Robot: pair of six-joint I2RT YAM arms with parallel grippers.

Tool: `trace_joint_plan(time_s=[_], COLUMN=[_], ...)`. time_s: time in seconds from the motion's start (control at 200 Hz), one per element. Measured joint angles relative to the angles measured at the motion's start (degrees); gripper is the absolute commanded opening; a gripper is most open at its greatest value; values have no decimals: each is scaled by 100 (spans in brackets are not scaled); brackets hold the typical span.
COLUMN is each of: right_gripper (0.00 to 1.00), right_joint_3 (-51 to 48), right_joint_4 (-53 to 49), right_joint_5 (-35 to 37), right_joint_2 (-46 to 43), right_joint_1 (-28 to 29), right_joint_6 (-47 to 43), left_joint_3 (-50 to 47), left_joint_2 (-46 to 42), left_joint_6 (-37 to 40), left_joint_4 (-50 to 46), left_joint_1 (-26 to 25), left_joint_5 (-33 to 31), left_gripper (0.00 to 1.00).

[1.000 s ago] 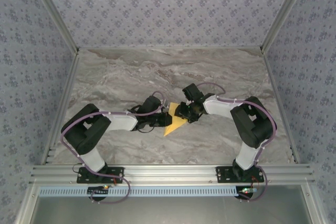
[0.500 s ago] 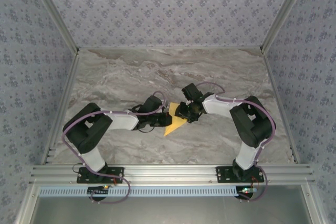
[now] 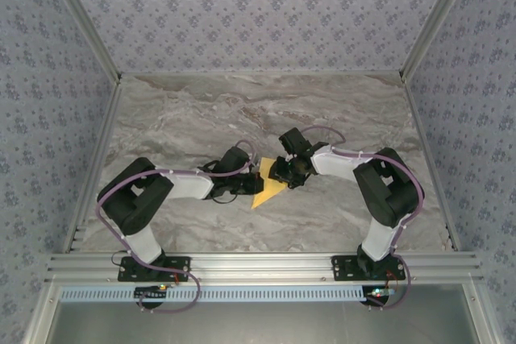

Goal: Fold a paper plane with a square sheet of paper (pick it up from the middle)

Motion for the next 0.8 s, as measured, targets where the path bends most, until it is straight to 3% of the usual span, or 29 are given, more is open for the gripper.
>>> trace_joint_plan(time_s=[0.12, 0.42, 0.799], right_gripper=[33, 7, 0], right_joint_3=[-31, -260, -254], right_joint_4=[-9, 234, 997], right_joint_5=[2, -284, -1029], right_joint_2=[-85, -765, -140], right_joint_1=[-4, -131, -127], right_joint_6=[-24, -538, -920], left_joint_3=[26, 33, 98], left_joint_2=[11, 11, 11], left_joint_6=[7, 20, 63], left_joint_4=[-52, -85, -210], left_joint_1=[0, 0, 0], left_joint_5=[0, 0, 0], left_gripper=[0, 0, 0])
